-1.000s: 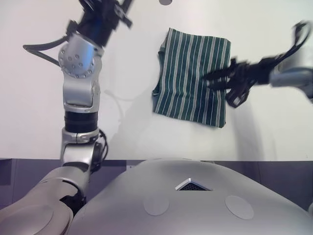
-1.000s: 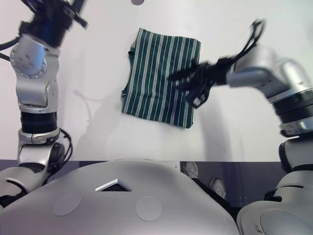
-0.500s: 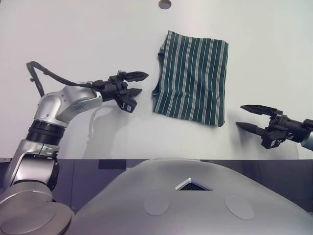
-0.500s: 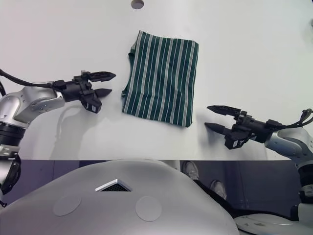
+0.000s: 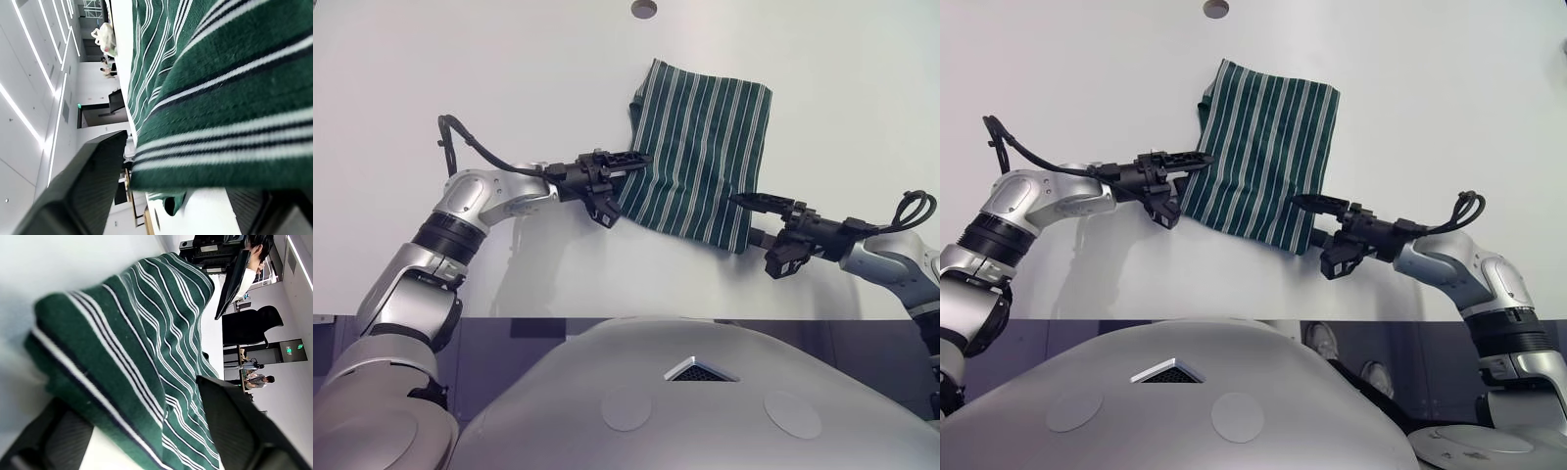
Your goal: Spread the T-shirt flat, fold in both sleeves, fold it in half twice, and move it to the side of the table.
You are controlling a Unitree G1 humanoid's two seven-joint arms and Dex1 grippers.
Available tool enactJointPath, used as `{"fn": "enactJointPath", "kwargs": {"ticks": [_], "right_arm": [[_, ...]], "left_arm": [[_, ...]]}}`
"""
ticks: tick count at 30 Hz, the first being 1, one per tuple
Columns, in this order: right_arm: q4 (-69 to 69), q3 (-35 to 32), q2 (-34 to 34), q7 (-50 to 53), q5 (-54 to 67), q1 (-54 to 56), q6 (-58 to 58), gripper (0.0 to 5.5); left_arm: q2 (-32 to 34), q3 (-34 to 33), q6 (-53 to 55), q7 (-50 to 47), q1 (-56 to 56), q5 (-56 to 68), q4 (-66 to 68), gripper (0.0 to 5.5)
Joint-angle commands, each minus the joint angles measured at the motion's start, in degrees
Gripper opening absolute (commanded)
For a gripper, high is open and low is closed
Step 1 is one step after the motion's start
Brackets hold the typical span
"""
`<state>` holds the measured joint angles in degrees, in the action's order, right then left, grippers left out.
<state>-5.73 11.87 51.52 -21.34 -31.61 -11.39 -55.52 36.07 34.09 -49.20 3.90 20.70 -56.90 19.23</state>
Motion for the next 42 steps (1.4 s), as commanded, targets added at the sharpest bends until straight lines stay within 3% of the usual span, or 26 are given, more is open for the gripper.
{"fn": "enactJointPath", "kwargs": {"ticks": [1, 6, 10, 14, 17, 22, 27, 31, 36, 42], "right_arm": [[-0.01, 1.76, 4.81, -5.92, 0.71, -2.4, 2.35, 2.7], [6.67, 2.91, 5.06, -9.91, 5.24, -3.12, 7.11, 1.55], [8.16, 6.24, -0.46, -12.95, 5.4, 1.26, 14.09, 0.81], [5.27, 7.31, -1.47, -14.11, 6.35, 3.47, 15.46, 0.09], [7.45, 8.73, 4.38, -26.06, 19.14, 1.71, 21.16, 0.06], [25.0, 8.17, 19.69, -47.01, 43.49, -3.84, 41.45, 0.05], [39.64, 4.28, 23.32, -50.36, 59.98, -0.58, 62.02, 0.05], [38.98, 2.1, 20.16, -50.2, 67.9, 8.88, 76.34, 0.05], [18.2, 4.72, 7.21, -50.67, 66.74, 23.44, 85.56, 0.05], [2.69, 5.96, -2.59, -49.72, 60.03, 28.59, 84.66, 0.05]], "left_arm": [[0.15, 5.59, 0.22, 7.26, -0.98, -1.81, 6.59, 2.38], [1.07, 8.76, -3.37, 11.53, 1.01, 2.13, 9.33, 1.29], [1.35, 10.09, -6.61, 16.64, 3.31, 6.49, 9.3, 0.82], [2.46, 10.45, -9.05, 21.44, 4.83, 10.74, 9.83, 0.34], [7.22, 11.86, -12.55, 30.57, 5.13, 22.37, 8.4, 0.14], [15.75, 15.1, -8.73, 45.76, 2.88, 43.07, -3.15, 0.07], [20.87, 16.81, 8.91, 60.76, -1.12, 63.81, -22.22, 0.07], [23.44, 12.01, 31.23, 70.59, -0.88, 80.93, -29.67, 0.07], [12.35, -0.17, 56.06, 71.64, 7.56, 94.21, -16.34, 0.07], [4.54, -5.46, 63.59, 71.21, 8.67, 89.04, -4.07, 0.07]]}}
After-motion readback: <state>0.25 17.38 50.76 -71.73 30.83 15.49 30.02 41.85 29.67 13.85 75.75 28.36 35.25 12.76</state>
